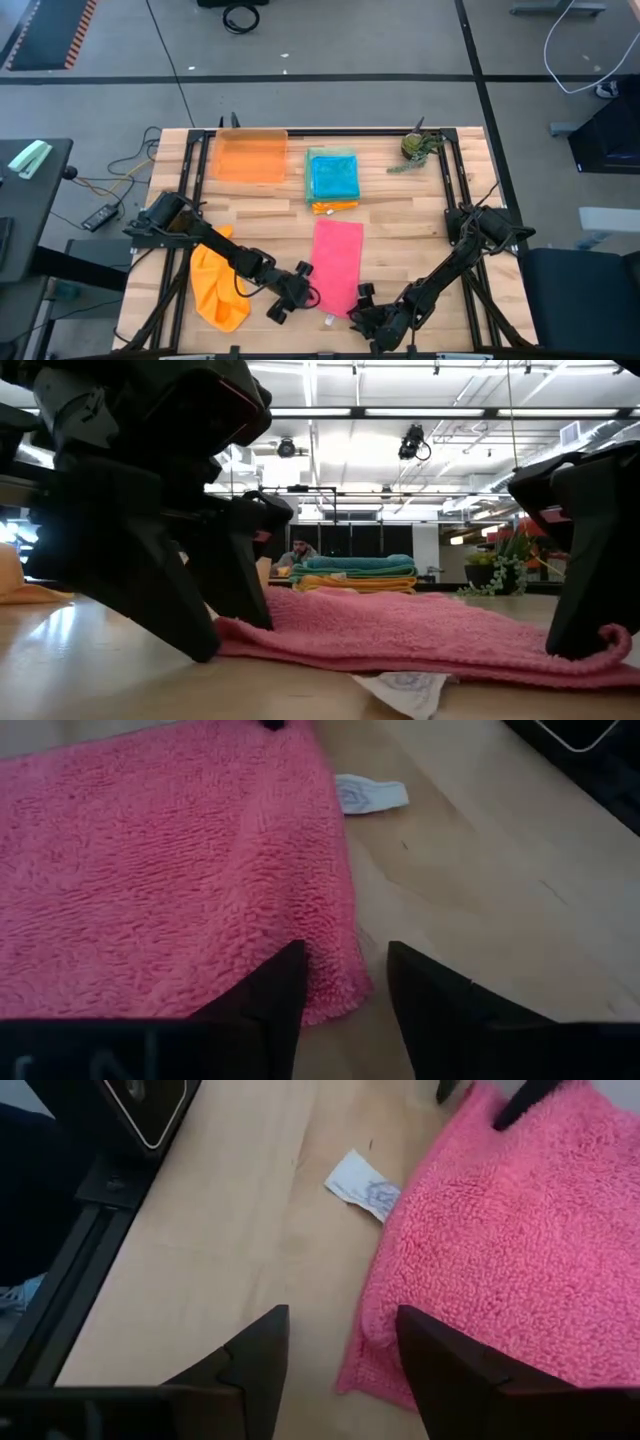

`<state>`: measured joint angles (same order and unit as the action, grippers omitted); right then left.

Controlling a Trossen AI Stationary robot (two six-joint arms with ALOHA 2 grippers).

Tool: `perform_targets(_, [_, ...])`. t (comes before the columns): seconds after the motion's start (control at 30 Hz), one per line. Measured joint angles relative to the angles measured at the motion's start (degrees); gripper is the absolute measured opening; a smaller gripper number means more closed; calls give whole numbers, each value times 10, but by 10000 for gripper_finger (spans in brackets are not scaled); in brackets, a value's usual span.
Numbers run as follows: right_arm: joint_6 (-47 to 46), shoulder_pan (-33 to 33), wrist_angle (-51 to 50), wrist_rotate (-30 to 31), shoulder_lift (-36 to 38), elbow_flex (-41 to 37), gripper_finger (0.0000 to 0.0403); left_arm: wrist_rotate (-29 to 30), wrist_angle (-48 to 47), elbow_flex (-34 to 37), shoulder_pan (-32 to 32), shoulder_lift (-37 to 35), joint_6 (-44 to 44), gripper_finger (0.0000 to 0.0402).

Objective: Fold microfiber towels
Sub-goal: Fold the pink towel

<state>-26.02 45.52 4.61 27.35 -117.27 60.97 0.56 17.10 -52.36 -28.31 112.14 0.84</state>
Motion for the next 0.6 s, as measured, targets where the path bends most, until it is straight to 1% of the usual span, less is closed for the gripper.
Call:
perform_targets(0.1, [-11,0,-4,0,0,0,178,3,-2,0,0,0,2,126])
perform_targets(0.2, [-26,0,-20,2,1,1,152,0,-6,0,0,0,2,99])
perform_targets(0.3, [-28,1,-28,11,2,1,120,-2,-7,0,-1,0,3,75])
perform_targets(0.43, [-28,0,-30,16,2,0,70,-25,-7,0,-4,0,4,43])
perform_targets(0.53, [-30,-1,-32,26,2,0,36,-29,-7,0,-5,0,4,16])
perform_targets(0.6, [-32,-1,-33,30,2,0,20,-31,-5,0,-4,-1,4,10])
